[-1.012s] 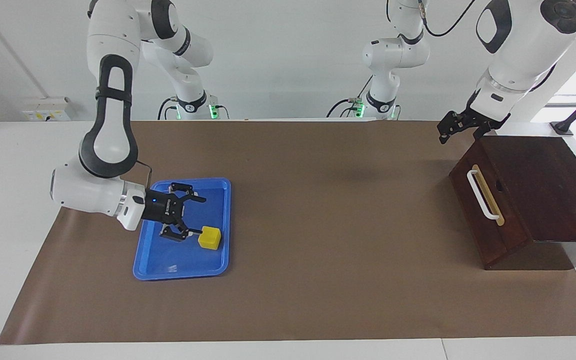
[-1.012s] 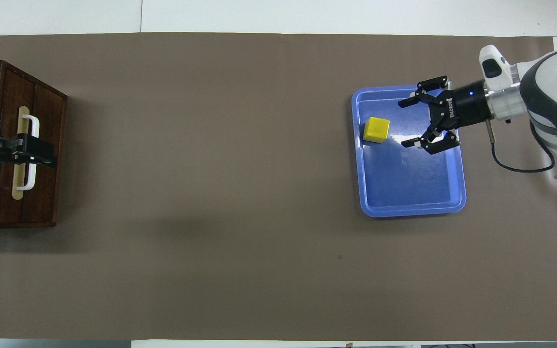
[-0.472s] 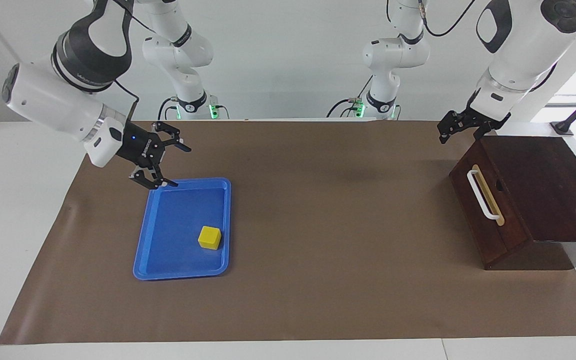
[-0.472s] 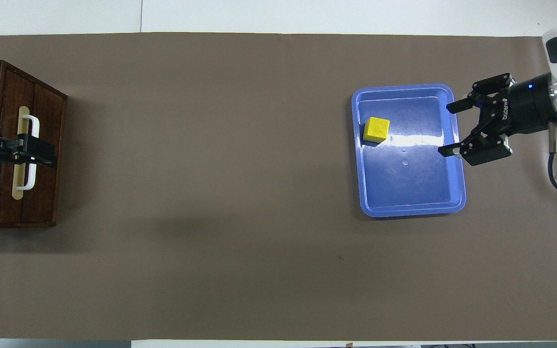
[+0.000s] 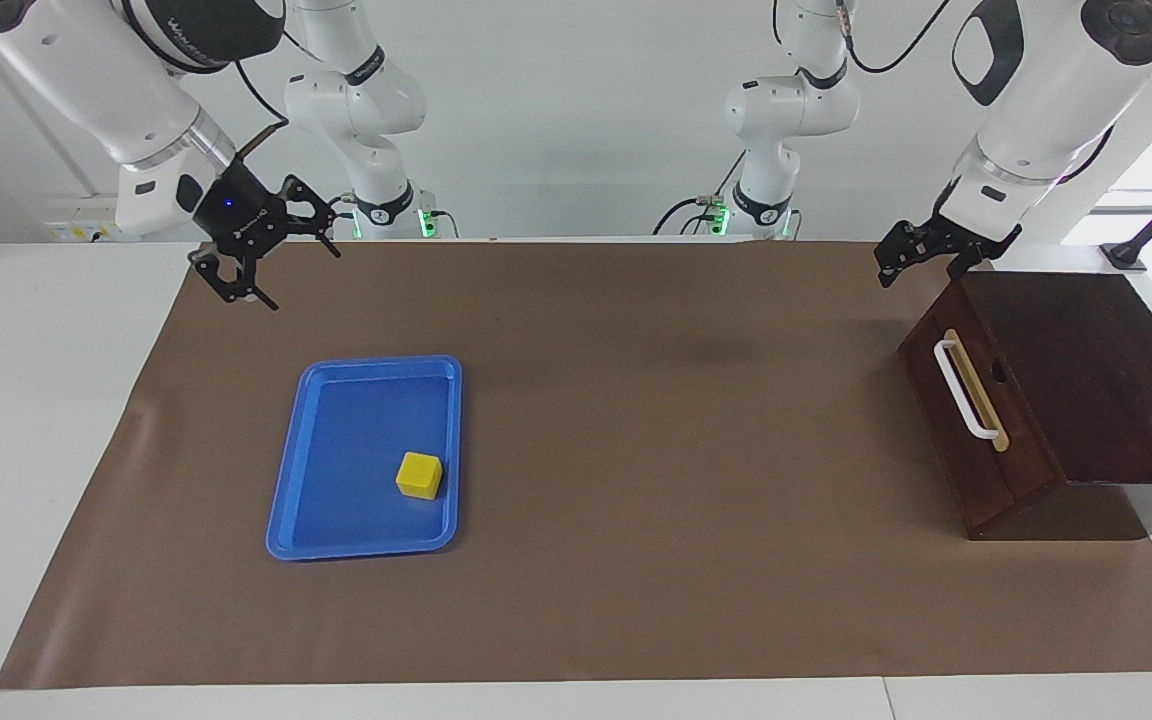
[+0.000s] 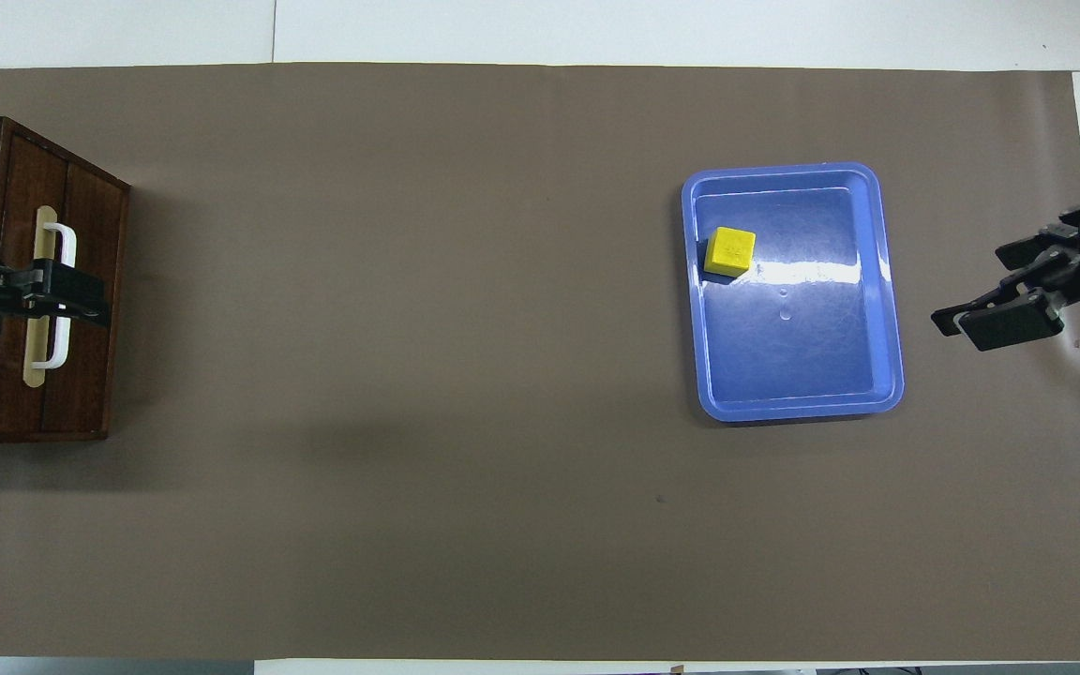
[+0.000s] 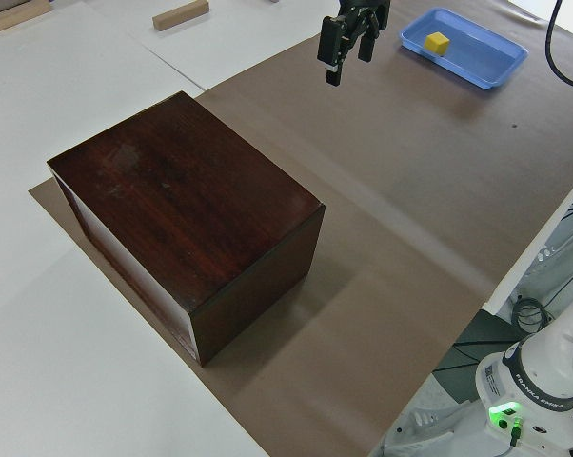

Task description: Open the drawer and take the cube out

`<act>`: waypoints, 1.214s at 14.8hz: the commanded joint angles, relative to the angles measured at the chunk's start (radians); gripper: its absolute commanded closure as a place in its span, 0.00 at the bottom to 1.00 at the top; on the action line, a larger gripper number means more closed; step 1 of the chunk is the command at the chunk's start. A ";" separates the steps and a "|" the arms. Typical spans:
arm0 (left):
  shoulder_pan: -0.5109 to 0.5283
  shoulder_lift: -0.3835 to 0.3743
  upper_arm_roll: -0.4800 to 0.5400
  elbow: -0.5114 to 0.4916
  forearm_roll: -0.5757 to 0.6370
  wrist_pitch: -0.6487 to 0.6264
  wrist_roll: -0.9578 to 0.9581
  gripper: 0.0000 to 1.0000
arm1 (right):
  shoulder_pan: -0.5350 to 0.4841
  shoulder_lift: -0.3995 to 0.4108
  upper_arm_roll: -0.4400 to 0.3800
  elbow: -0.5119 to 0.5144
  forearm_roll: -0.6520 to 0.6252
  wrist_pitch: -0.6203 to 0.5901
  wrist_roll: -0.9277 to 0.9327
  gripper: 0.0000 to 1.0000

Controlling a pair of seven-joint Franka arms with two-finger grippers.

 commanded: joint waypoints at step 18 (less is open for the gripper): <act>0.006 0.006 0.003 0.016 -0.008 0.017 0.015 0.00 | 0.008 -0.032 -0.015 -0.036 -0.206 -0.026 0.543 0.00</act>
